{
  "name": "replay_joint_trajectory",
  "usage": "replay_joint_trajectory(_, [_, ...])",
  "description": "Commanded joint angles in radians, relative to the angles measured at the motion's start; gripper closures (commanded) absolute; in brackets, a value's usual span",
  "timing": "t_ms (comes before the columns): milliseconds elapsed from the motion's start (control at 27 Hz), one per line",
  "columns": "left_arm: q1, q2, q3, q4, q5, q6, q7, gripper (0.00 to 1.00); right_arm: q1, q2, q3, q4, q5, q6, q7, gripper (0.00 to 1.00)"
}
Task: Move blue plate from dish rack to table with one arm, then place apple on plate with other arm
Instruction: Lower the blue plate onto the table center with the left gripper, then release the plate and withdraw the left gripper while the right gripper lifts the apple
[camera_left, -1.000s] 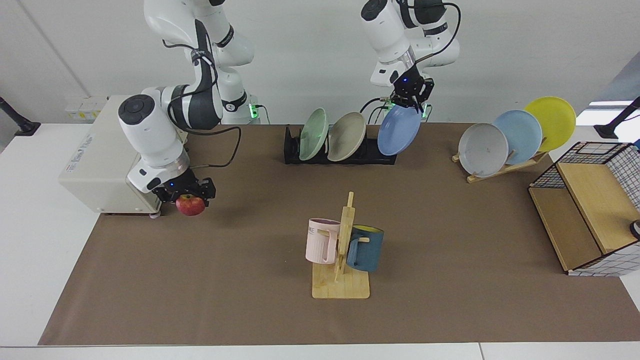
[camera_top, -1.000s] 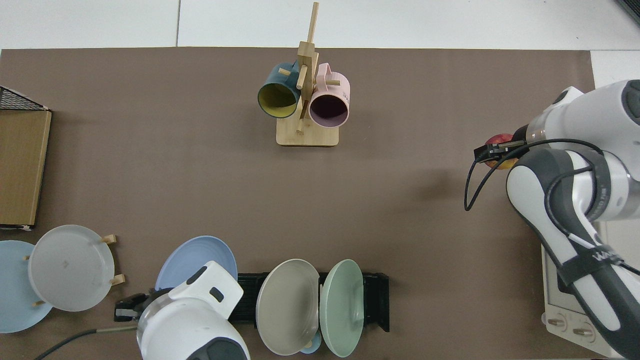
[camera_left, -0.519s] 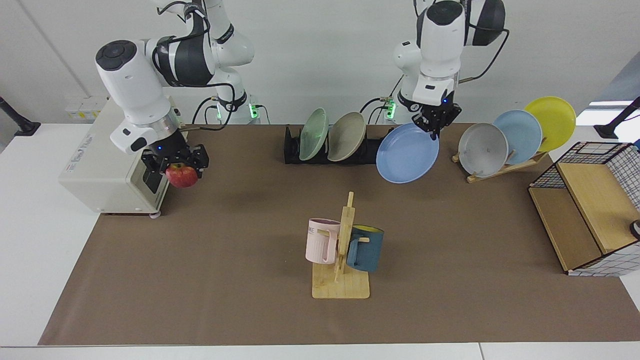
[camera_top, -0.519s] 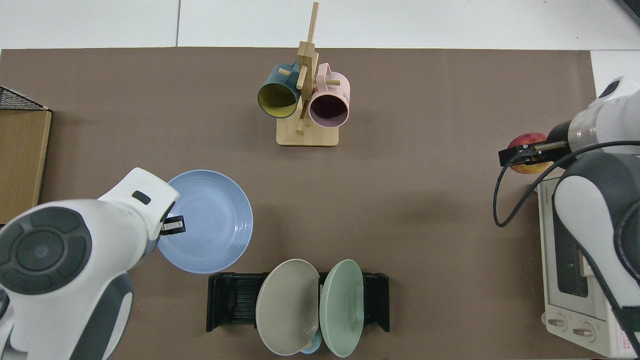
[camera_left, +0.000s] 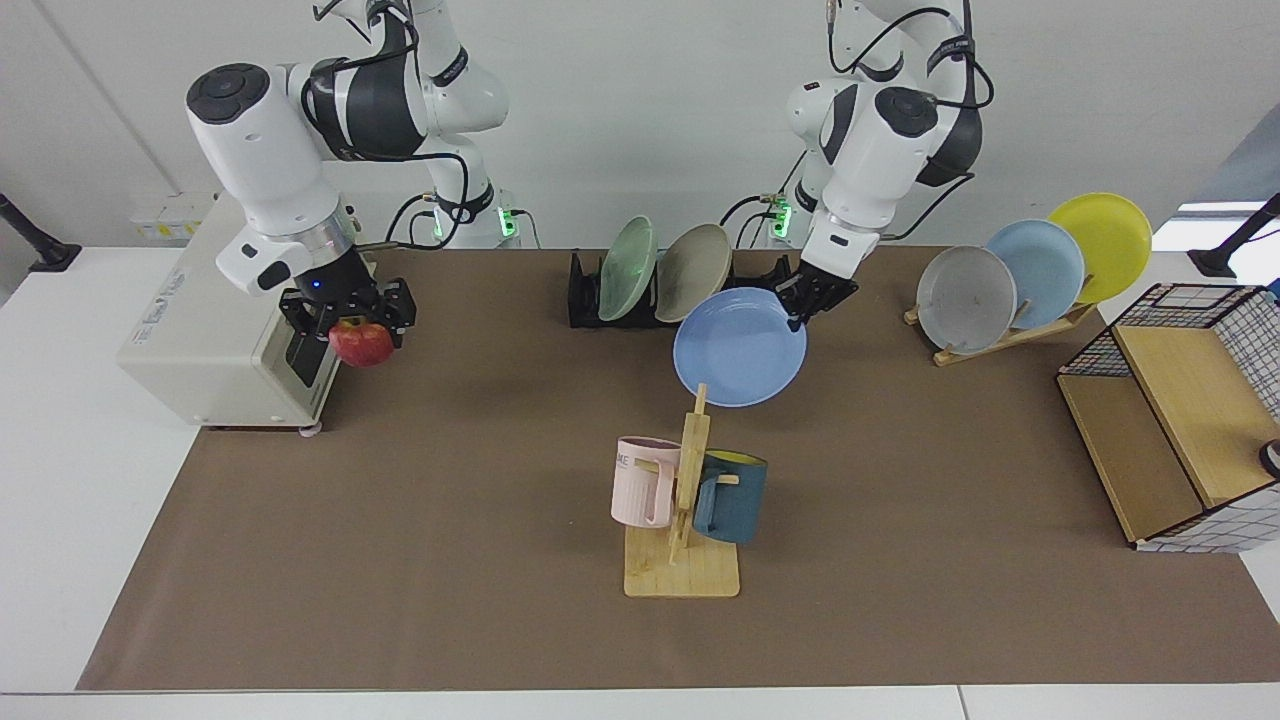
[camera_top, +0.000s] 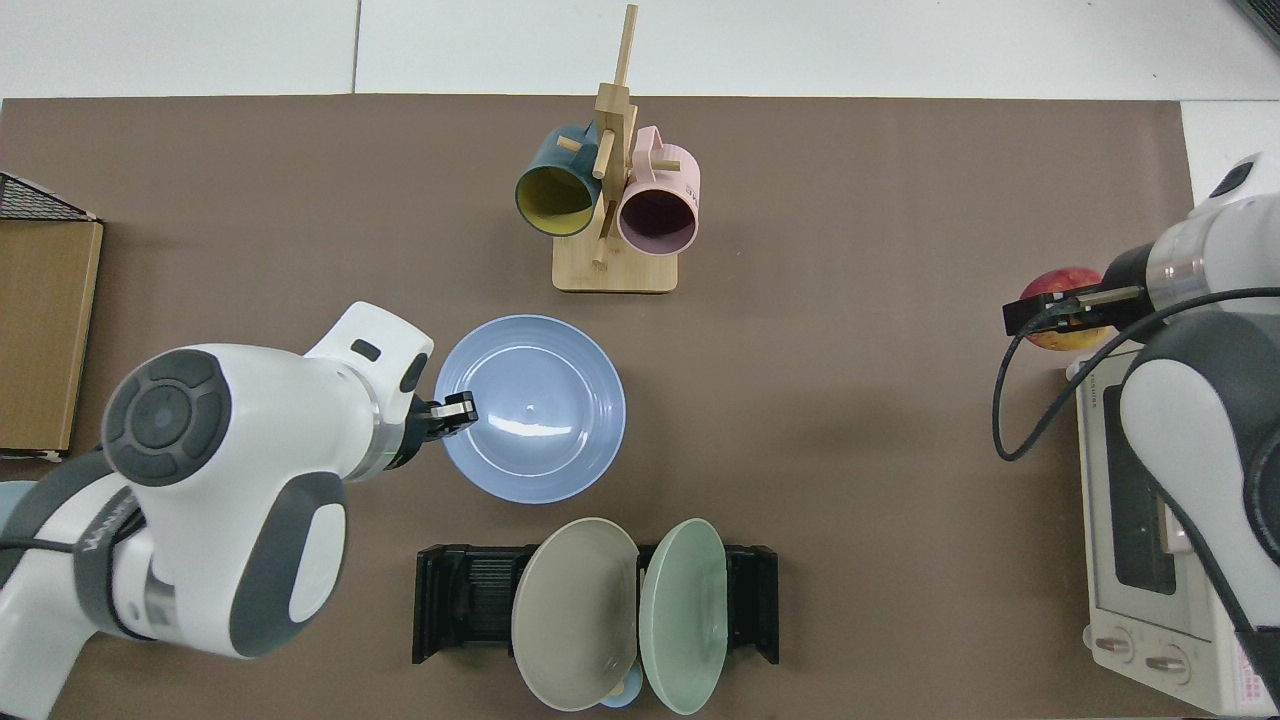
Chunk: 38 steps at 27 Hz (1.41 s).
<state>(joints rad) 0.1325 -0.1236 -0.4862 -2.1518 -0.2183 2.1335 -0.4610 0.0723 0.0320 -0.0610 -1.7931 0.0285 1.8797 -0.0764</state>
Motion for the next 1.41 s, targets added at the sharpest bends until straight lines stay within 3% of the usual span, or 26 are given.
replay_joint_trajectory(0, [-0.020,0.136,-0.066,-0.014,-0.016,0.155,-0.068,1.00,-0.003,-0.011,0.004,-0.003,0.001,-0.022,-0.014,1.00])
replay_joint_trajectory(259, [-0.056,0.212,-0.077,-0.065,-0.010,0.273,-0.053,1.00,0.000,-0.012,0.004,-0.005,-0.001,-0.022,-0.010,1.00])
replay_joint_trajectory(556, [-0.060,0.226,-0.077,-0.071,-0.003,0.302,-0.064,1.00,0.001,-0.020,0.004,-0.014,-0.001,-0.022,-0.010,1.00])
replay_joint_trajectory(704, [-0.071,0.228,-0.078,-0.068,0.016,0.301,-0.071,0.46,0.003,-0.020,0.004,-0.015,-0.001,-0.022,-0.008,1.00])
replay_joint_trajectory(741, [-0.073,0.228,-0.078,-0.068,0.019,0.299,-0.076,0.38,0.004,-0.021,0.006,-0.017,-0.001,-0.022,-0.008,1.00])
replay_joint_trajectory(926, [-0.073,0.226,-0.075,-0.063,0.057,0.275,-0.088,0.20,0.026,-0.021,0.006,-0.019,-0.001,-0.022,0.024,1.00])
replay_joint_trajectory(1037, [-0.073,0.220,-0.065,-0.043,0.118,0.221,-0.105,0.00,0.046,-0.021,0.006,-0.022,-0.001,-0.021,0.052,0.99])
replay_joint_trajectory(1222, [-0.062,0.202,-0.045,0.056,0.243,0.025,-0.116,0.00,0.086,-0.020,0.006,-0.038,0.001,-0.011,0.112,0.98])
replay_joint_trajectory(1370, [-0.065,0.133,0.012,0.101,0.266,-0.107,-0.097,0.00,0.118,-0.017,0.006,-0.051,0.004,-0.002,0.155,0.98])
